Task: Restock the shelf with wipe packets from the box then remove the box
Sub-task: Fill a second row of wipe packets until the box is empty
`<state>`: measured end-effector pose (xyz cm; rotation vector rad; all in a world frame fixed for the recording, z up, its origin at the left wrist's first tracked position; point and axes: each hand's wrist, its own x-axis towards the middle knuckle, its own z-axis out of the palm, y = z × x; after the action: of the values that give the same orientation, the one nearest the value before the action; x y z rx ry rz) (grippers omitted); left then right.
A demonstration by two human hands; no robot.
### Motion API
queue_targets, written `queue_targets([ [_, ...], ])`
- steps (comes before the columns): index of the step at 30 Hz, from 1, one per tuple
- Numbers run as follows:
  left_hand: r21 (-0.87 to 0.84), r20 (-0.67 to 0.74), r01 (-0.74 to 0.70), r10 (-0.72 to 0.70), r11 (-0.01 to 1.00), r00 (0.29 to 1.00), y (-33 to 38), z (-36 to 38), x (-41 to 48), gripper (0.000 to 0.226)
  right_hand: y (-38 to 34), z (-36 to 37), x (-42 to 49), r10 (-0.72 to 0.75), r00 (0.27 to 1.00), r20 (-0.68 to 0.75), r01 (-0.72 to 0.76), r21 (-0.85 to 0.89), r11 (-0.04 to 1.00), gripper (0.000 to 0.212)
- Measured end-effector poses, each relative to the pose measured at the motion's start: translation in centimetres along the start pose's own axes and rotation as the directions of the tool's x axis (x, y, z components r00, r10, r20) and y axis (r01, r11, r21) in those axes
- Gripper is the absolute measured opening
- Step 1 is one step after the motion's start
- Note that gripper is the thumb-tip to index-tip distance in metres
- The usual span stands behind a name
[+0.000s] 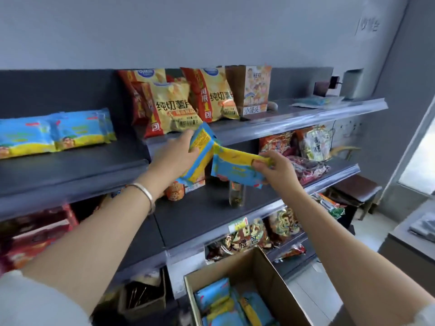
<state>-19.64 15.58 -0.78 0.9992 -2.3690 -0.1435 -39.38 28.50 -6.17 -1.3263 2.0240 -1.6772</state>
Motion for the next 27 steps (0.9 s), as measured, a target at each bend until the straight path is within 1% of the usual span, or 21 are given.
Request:
queue_targets([
  [2, 0.042, -0.097, 0.002, 0.002, 0.999, 0.995, -1.2, -2.8, -0.6, 0.037, -2.0, 2.0, 0.6, -0.004, 1.0, 0.013, 0.003, 0.115, 0.993, 0.015],
  [5, 0.134, -0.222, -0.014, 0.044, 0.991, 0.974, -3.9, -6.3, -1.6, 0.034, -5.0, 5.1, 1.3, -0.002, 0.999, 0.032, -0.005, 0.23, 0.973, 0.019],
  [7, 0.203, -0.284, -0.003, 0.062, 0.979, 0.957, -6.1, -8.4, -2.3, 0.033, -7.0, 7.3, 1.7, -0.021, 0.997, 0.068, 0.0, 0.292, 0.957, 0.02],
  [9, 0.269, -0.319, 0.027, 0.062, 0.963, 0.946, -8.5, -10.1, -2.9, 0.033, -8.7, 9.5, 2.0, -0.039, 0.994, 0.101, 0.005, 0.316, 0.949, 0.021],
  [12, 0.34, -0.315, 0.088, 0.025, 0.936, 0.949, -12.5, -11.9, -4.0, 0.035, -10.9, 13.2, 2.5, -0.062, 0.99, 0.128, 0.018, 0.317, 0.948, 0.027],
  [16, 0.415, -0.269, 0.139, -0.024, 0.899, 0.963, -19.1, -13.0, -5.1, 0.032, -13.5, 18.5, 2.9, -0.105, 0.984, 0.145, 0.054, 0.319, 0.946, 0.024],
  [20, 0.472, -0.196, 0.135, -0.046, 0.871, 0.98, -24.9, -13.5, -5.6, 0.033, -15.5, 23.9, 3.4, -0.142, 0.982, 0.129, 0.111, 0.222, 0.969, 0.019],
  [22, 0.484, -0.193, 0.121, -0.029, 0.866, 0.981, -26.9, -13.9, -5.6, 0.034, -16.3, 26.1, 3.7, -0.148, 0.982, 0.115, 0.123, 0.2, 0.972, 0.019],
  [24, 0.497, -0.184, 0.109, -0.018, 0.861, 0.983, -28.8, -14.3, -5.6, 0.034, -16.8, 28.0, 4.1, -0.14, 0.985, 0.103, 0.121, 0.17, 0.978, 0.02],
  [27, 0.547, -0.123, 0.109, -0.05, 0.83, 0.991, -31.3, -14.8, -5.5, 0.033, -17.4, 30.5, 4.6, -0.11, 0.987, 0.114, 0.088, 0.178, 0.98, 0.019],
])
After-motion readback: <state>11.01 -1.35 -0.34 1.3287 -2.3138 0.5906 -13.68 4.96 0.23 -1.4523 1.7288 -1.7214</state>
